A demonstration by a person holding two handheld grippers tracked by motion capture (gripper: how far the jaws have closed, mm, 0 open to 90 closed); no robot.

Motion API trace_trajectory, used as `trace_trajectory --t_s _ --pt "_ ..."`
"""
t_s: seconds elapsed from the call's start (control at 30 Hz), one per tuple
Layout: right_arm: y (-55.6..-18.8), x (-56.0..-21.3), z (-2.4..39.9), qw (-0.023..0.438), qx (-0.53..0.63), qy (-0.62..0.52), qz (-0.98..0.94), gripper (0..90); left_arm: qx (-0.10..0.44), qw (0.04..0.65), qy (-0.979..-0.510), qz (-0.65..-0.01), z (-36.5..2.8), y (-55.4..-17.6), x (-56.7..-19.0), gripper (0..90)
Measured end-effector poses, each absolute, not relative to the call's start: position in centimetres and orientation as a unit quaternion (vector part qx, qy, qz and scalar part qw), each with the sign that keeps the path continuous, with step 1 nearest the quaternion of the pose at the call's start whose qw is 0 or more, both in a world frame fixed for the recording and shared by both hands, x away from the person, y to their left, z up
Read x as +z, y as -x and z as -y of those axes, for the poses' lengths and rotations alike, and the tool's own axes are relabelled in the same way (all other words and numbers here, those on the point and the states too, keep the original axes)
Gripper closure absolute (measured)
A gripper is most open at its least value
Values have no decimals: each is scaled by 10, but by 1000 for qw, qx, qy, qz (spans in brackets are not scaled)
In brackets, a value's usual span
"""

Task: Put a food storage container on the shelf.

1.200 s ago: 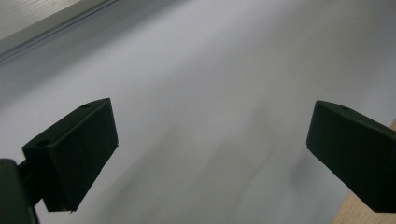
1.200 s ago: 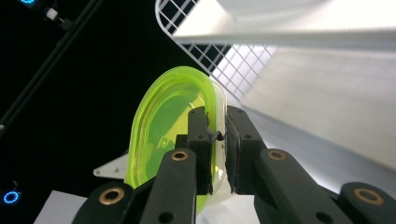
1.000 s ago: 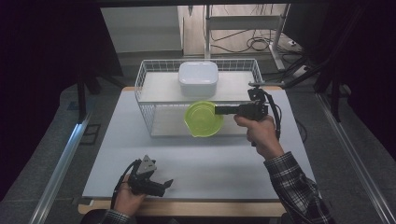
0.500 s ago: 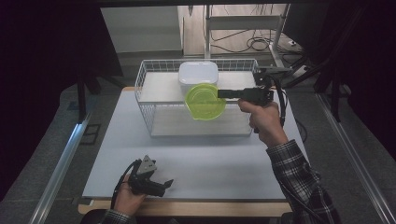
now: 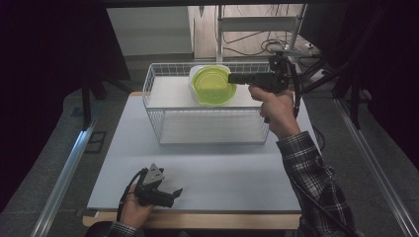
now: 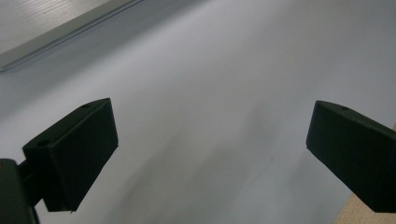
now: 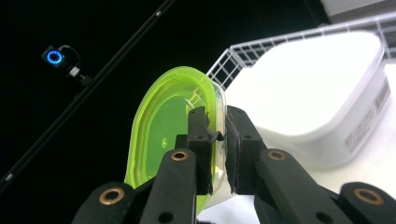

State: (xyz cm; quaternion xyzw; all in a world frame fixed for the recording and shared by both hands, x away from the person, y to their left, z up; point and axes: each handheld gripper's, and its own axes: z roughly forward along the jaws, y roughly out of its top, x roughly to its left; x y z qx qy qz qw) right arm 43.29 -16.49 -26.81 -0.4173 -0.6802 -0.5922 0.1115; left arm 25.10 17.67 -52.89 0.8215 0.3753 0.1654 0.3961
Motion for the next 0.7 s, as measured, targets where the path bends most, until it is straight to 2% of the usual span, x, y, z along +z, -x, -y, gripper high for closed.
trace_trajectory --t_s 0.4,0.7 --pt "-454 -249 150 73 -599 445 662 817 166 399 -821 -374 -177 -251 -529 18" --pt "-469 -247 136 44 -592 474 650 817 165 399 -822 -371 -176 -250 -529 18"
